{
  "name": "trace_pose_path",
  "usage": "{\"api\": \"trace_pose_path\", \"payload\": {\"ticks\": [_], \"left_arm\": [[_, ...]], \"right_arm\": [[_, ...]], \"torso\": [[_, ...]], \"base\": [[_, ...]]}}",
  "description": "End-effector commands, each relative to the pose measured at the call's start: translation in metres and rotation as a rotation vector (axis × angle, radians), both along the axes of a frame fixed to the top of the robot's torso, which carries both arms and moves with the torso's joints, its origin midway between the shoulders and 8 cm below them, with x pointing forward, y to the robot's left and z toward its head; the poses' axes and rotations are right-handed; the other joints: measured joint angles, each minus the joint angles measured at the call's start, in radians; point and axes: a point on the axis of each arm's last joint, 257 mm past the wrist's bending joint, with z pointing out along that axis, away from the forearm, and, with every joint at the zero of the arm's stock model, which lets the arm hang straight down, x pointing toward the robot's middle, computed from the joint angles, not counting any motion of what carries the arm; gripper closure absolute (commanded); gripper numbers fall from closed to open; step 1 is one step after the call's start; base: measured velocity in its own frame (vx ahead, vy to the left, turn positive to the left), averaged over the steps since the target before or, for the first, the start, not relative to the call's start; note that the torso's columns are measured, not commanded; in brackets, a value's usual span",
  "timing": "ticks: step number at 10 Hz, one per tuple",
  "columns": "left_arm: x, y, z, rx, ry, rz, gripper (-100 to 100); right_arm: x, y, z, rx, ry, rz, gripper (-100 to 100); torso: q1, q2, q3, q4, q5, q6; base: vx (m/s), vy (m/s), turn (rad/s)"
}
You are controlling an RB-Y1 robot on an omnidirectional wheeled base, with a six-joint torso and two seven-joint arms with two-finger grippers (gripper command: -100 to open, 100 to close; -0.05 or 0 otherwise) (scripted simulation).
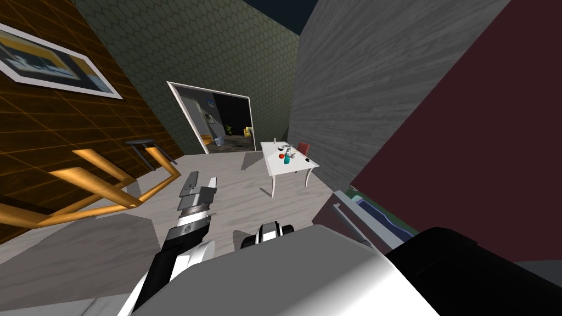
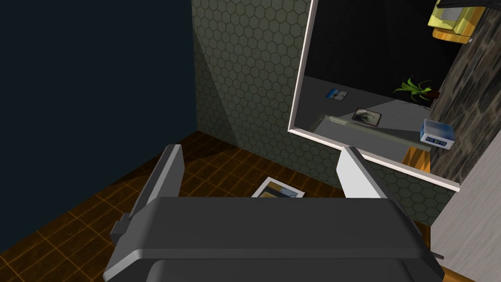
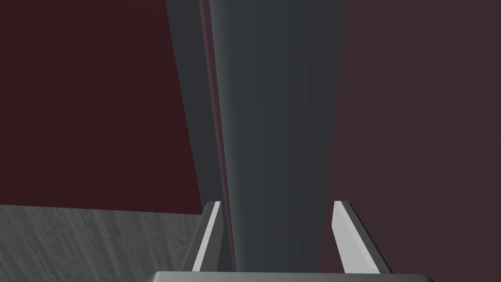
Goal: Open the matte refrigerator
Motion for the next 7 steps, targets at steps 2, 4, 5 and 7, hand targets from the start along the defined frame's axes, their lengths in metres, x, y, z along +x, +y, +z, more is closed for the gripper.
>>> {"api": "trace_pose_path", "payload": {"ticks": [2, 4, 5, 7], "left_arm": [[0.000, 0.000, 0.000, 0.000, 0.000, 0.000, 0], [0.000, 0.000, 0.000, 0.000, 0.000, 0.000, 0], [0.000, 0.000, 0.000, 0.000, 0.000, 0.000, 0], [0.000, 0.000, 0.000, 0.000, 0.000, 0.000, 0]], "right_arm": [[-0.001, 0.002, -0.001, 0.002, 0.005, 0.000, 100], [-0.001, 0.006, -0.003, 0.009, 0.007, 0.004, 100], [-0.002, -0.012, 0.005, -0.003, 0.006, -0.003, -100], [-0.001, -0.042, 0.014, -0.004, 0.008, -0.008, -100]], "torso": [[-0.001, -0.002, -0.001, 0.000, 0.000, -0.002], [-0.002, -0.001, -0.001, 0.000, 0.001, -0.002], [0.001, 0.000, 0.000, 0.000, 0.001, -0.001], [-0.001, 0.000, -0.002, 0.001, 0.004, 0.000]], "base": [[0.013, 0.156, -0.021], [-0.022, 0.156, -0.011], [-0.011, 0.135, -0.009], [-0.012, 0.108, 0.003]]}}
